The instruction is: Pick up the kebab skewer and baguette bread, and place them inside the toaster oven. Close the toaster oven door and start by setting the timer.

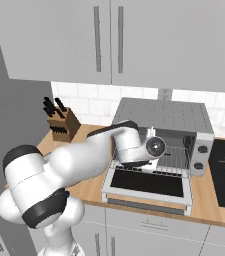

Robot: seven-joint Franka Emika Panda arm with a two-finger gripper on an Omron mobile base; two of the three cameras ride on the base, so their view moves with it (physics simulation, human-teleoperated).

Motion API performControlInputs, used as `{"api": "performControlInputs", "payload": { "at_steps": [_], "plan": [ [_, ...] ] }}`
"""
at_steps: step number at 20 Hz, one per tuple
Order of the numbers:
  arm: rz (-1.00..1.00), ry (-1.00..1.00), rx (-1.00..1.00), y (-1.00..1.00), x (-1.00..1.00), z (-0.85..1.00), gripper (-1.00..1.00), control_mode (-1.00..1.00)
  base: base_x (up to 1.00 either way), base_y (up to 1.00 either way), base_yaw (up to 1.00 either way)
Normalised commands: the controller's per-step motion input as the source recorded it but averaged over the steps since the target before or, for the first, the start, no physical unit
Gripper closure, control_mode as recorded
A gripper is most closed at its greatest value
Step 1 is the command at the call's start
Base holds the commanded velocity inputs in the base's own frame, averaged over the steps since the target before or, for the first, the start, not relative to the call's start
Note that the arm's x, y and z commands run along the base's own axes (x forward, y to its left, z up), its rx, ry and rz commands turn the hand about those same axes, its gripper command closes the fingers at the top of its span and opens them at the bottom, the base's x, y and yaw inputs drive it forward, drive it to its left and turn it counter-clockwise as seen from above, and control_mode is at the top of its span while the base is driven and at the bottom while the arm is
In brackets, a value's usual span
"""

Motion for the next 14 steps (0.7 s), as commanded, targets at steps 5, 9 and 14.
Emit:
{"api": "performControlInputs", "payload": {
  "at_steps": [5,9,14],
  "plan": [
    [0.0,-0.05,0.0,0.0,0.03,-0.13,1.0,-1.0,0.0,0.0,0.0],
    [0.0,-0.07,0.0,0.0,-0.01,-0.2,-1.0,-1.0,0.0,0.0,0.0],
    [0.0,-0.05,0.0,0.0,-0.14,-0.16,-1.0,-1.0,0.0,0.0,0.0]
  ]
}}
